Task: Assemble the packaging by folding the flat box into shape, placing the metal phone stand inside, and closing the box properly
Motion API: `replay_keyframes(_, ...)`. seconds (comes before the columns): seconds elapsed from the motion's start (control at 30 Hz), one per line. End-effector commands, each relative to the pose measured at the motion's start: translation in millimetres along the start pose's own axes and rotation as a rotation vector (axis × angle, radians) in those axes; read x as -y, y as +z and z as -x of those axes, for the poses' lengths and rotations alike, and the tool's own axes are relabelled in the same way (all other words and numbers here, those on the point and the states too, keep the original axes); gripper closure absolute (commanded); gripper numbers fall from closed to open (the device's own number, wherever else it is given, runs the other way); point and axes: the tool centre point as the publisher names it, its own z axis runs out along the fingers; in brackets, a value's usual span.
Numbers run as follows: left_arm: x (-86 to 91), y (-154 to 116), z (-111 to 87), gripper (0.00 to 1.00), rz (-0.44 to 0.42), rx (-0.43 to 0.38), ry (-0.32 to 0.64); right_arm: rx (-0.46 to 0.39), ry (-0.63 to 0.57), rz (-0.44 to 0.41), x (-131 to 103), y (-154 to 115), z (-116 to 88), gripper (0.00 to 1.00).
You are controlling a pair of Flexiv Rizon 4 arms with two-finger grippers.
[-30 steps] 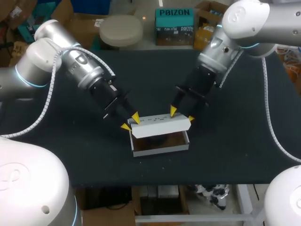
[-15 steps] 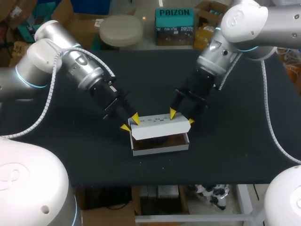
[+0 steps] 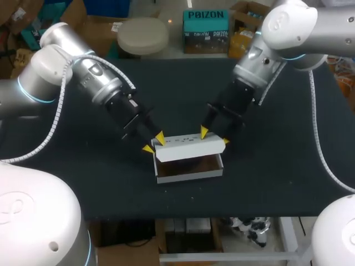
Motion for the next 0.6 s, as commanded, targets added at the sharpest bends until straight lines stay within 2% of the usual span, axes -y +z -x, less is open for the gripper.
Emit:
replay_keyframes(0.03, -1.6, -0.5, -3.8, 0.63, -0.001, 0.004, 0.001, -0.002, 0.001, 0.0, 0.7, -2.1, -3.3, 0.41)
replay_keyframes(0.6, 0.1, 2.0, 0.1, 0.63, 0.002, 0.004, 0.001, -0.003, 0.004, 0.002, -1.0, 2.2, 0.4, 0.38)
